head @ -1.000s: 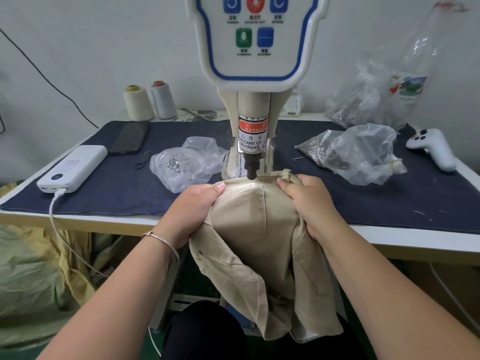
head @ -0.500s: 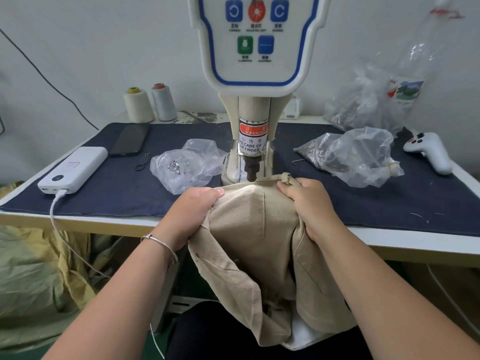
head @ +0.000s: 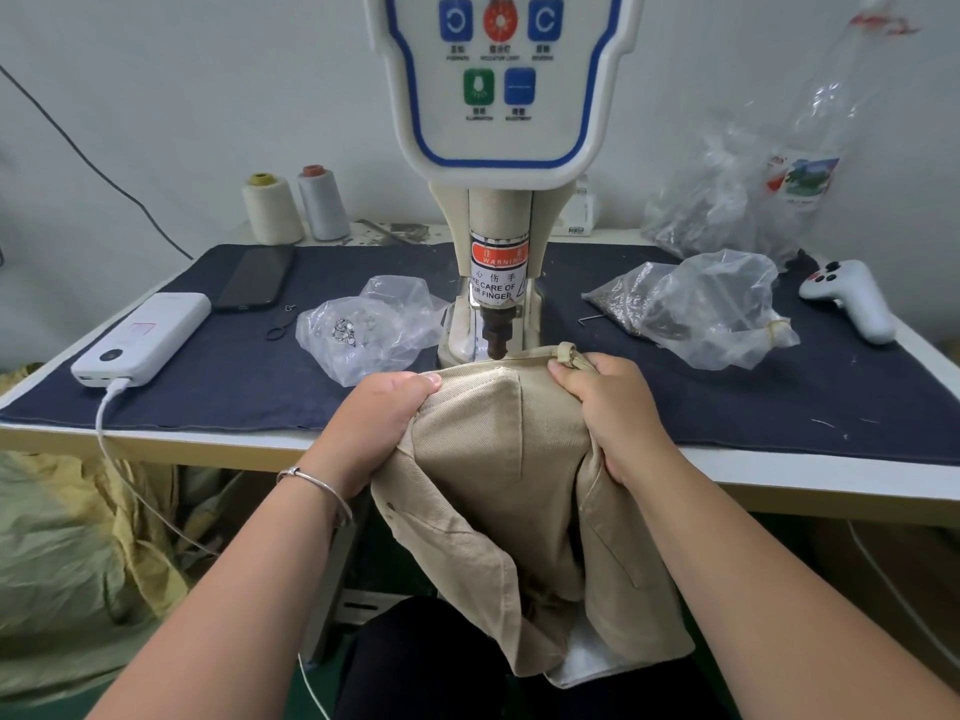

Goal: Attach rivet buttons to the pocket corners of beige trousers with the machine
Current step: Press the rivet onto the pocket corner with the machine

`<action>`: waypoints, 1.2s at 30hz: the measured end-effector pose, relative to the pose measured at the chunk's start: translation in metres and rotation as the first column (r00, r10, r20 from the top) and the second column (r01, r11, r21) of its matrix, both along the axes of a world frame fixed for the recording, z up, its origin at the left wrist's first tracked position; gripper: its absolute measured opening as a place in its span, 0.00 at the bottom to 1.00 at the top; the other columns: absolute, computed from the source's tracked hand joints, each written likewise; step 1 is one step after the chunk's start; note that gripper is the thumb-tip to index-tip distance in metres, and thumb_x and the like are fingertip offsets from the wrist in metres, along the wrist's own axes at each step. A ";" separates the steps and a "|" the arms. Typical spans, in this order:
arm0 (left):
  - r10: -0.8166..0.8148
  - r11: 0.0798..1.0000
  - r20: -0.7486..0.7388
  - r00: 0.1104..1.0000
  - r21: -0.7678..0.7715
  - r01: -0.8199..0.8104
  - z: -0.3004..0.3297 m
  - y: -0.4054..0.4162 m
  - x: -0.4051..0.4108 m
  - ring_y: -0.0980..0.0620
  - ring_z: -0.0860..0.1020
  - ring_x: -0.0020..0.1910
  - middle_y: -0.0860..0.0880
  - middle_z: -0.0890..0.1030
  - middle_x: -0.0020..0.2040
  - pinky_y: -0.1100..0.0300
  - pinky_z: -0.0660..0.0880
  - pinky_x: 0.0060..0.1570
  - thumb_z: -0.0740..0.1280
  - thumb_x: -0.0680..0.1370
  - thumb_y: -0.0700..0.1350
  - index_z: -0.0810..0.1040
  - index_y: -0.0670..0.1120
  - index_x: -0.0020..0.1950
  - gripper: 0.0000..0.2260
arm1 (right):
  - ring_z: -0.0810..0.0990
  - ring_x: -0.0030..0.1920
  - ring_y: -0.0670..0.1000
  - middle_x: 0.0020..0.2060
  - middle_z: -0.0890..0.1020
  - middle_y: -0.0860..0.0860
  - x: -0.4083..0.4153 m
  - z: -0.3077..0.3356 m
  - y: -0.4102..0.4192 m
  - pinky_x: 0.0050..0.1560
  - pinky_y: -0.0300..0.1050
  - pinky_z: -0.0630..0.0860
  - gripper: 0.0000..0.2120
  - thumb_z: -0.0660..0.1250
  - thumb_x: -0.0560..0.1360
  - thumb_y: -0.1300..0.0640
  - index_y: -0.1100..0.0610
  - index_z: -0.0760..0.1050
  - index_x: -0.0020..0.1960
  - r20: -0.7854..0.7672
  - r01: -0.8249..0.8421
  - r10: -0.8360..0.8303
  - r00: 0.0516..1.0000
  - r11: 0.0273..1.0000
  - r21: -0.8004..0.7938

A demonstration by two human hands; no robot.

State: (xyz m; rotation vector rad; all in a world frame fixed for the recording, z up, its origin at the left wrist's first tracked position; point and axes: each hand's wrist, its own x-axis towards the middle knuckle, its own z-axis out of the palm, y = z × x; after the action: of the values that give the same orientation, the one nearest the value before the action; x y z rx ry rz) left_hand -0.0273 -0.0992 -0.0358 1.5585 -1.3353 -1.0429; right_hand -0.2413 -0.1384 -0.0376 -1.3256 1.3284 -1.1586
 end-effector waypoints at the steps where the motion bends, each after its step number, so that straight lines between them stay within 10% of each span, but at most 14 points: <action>1: 0.004 1.000 0.003 1.000 0.011 -0.004 0.000 -0.001 -0.001 0.49 0.71 0.39 0.46 0.74 0.38 0.53 0.68 0.44 0.64 0.73 0.58 0.74 0.38 0.40 0.22 | 0.71 0.38 0.52 0.35 0.74 0.56 0.000 0.000 0.000 0.39 0.46 0.66 0.15 0.67 0.77 0.56 0.71 0.75 0.46 -0.003 0.001 -0.001 1.000 1.000 0.003; 6: 0.007 0.999 0.071 0.997 0.050 -0.011 -0.001 -0.008 -0.002 0.49 0.70 0.42 0.46 0.73 0.42 0.52 0.66 0.45 0.65 0.79 0.53 0.75 0.48 0.44 0.10 | 0.70 0.38 0.52 0.36 0.73 0.56 -0.001 0.000 -0.001 0.40 0.46 0.65 0.16 0.67 0.76 0.57 0.73 0.74 0.47 0.009 -0.006 0.006 1.000 1.000 0.011; 11: 0.007 1.000 0.164 0.986 0.020 -0.010 -0.002 -0.007 -0.007 0.51 0.62 0.32 0.48 0.63 0.31 0.52 0.60 0.39 0.65 0.80 0.48 0.63 0.49 0.31 0.20 | 0.69 0.38 0.52 0.36 0.72 0.55 -0.003 0.000 -0.001 0.40 0.46 0.64 0.18 0.67 0.77 0.57 0.75 0.72 0.47 0.034 -0.005 0.004 0.999 1.000 0.008; 18: -0.011 0.997 0.150 0.989 -0.077 0.023 0.003 -0.006 -0.002 0.50 0.67 0.35 0.46 0.68 0.35 0.54 0.64 0.41 0.63 0.82 0.52 0.69 0.33 0.39 0.23 | 0.71 0.39 0.51 0.37 0.74 0.55 -0.005 -0.003 -0.002 0.41 0.45 0.66 0.19 0.68 0.77 0.55 0.74 0.72 0.46 0.101 -0.055 0.053 0.993 0.998 0.013; 36: -0.044 0.985 0.037 0.998 -0.164 0.049 -0.004 -0.005 0.007 0.49 0.70 0.40 0.45 0.72 0.39 0.53 0.68 0.45 0.61 0.80 0.61 0.72 0.30 0.45 0.31 | 0.60 0.30 0.51 0.27 0.61 0.51 0.003 -0.005 -0.002 0.25 0.38 0.58 0.21 0.65 0.78 0.48 0.54 0.62 0.32 0.002 -0.025 0.025 1.000 1.000 -0.005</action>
State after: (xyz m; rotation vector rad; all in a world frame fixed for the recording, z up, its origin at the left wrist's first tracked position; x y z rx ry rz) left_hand -0.0199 -0.1045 -0.0400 1.4331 -1.4494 -0.9130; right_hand -0.2382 -0.1401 -0.0423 -1.3410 1.3047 -1.1469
